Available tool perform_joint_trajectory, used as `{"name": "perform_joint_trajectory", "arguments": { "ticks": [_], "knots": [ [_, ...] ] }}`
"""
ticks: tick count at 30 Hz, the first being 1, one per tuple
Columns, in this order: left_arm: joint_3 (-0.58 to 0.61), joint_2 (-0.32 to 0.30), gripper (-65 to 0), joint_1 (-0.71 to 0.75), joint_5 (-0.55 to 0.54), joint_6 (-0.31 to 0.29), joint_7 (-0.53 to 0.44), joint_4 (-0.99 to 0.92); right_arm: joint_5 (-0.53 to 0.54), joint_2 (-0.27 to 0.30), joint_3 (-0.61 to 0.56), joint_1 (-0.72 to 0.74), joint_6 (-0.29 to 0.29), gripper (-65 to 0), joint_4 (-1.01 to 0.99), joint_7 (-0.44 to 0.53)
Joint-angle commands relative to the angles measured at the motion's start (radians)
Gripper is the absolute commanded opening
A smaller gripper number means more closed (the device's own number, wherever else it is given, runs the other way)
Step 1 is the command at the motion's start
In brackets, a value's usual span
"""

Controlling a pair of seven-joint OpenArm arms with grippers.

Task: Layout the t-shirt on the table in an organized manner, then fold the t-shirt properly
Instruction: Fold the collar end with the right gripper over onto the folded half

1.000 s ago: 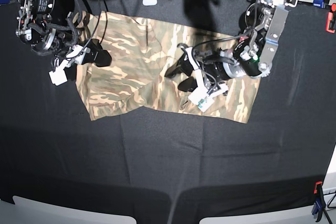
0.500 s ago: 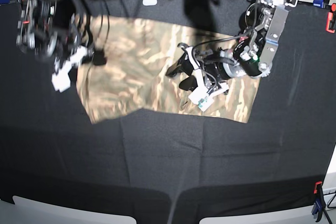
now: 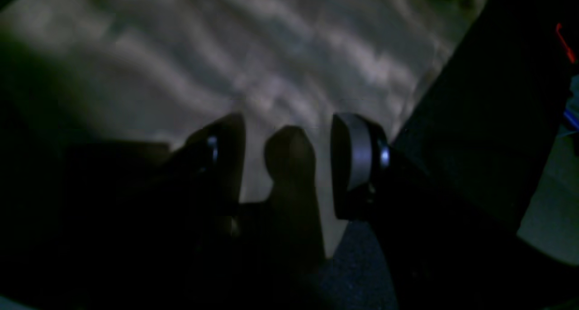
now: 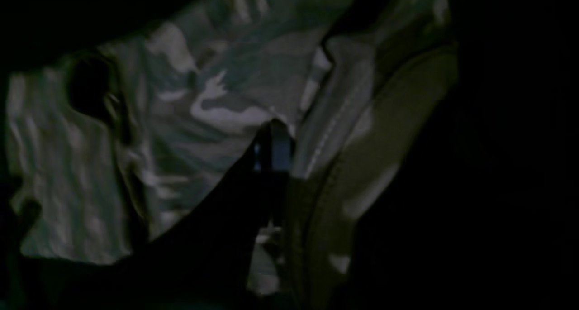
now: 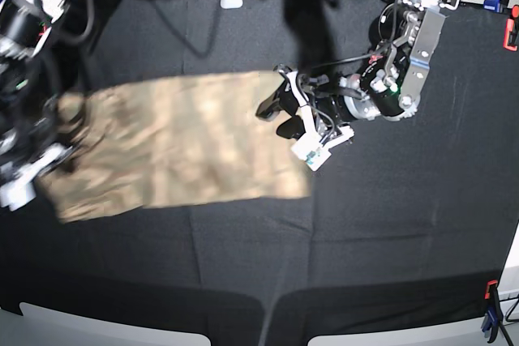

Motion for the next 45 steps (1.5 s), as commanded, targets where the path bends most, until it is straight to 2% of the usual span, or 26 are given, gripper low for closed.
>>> {"name": "perform_joint_trajectory", "arguments": {
  "ticks": [1, 2, 3, 6, 7, 8, 13, 15, 22, 27, 33, 45],
  "knots": [
    [-0.002, 0.002, -36.6, -0.016, -0.010, 0.002, -0.018, 0.019, 0.029, 0.020, 0.003, 0.036, 0.003, -65.0, 0.016, 0.024],
    [-0.002, 0.002, -36.6, -0.016, 0.021, 0.038, -0.012, 0.019, 0.036, 0.018, 0.000, 0.046, 0.003, -65.0, 0.016, 0.022],
    [-0.002, 0.003, -36.6, -0.016, 0.077, 0.103, -0.007, 0.019, 0.054, 0.014, -0.010, 0.052, 0.003, -65.0, 0.016, 0.021],
    [-0.002, 0.002, -36.6, -0.016, 0.242, 0.333, -0.008, 0.019, 0.085, 0.005, -0.065, 0.055, 0.003, -65.0, 0.016, 0.020],
    [-0.002, 0.002, -36.6, -0.016, 0.284, 0.380, -0.008, 0.019, 0.093, -0.001, -0.089, 0.055, 0.003, -65.0, 0.016, 0.019],
    [-0.002, 0.002, -36.6, -0.016, 0.306, 0.402, -0.007, 0.019, 0.108, -0.006, -0.117, 0.055, 0.003, -65.0, 0.016, 0.019],
    [-0.002, 0.004, -36.6, -0.016, 0.309, 0.410, 0.016, 0.018, 0.237, -0.008, -0.269, 0.055, -0.030, -65.0, 0.036, 0.018],
    [-0.002, 0.006, -36.6, -0.016, 0.318, 0.452, 0.036, 0.018, 0.277, -0.008, -0.322, 0.054, -0.045, -65.0, 0.061, 0.018],
    [-0.002, 0.016, -36.6, -0.016, 0.312, 0.464, 0.045, 0.018, 0.282, -0.026, -0.477, 0.054, -0.077, -65.0, 0.156, 0.018],
    [-0.002, 0.016, -36.6, -0.015, 0.304, 0.464, 0.045, 0.018, 0.273, -0.123, -0.498, 0.054, -0.083, -65.0, 0.203, 0.018],
    [-0.002, 0.016, -36.6, 0.001, 0.304, 0.464, 0.044, 0.018, 0.216, -0.241, -0.527, 0.053, -0.083, -65.0, 0.203, 0.018],
    [-0.002, 0.016, -36.6, 0.025, 0.308, 0.463, 0.045, 0.018, -0.087, -0.435, -0.537, 0.048, -0.083, -65.0, 0.203, 0.018]
  ]
}}
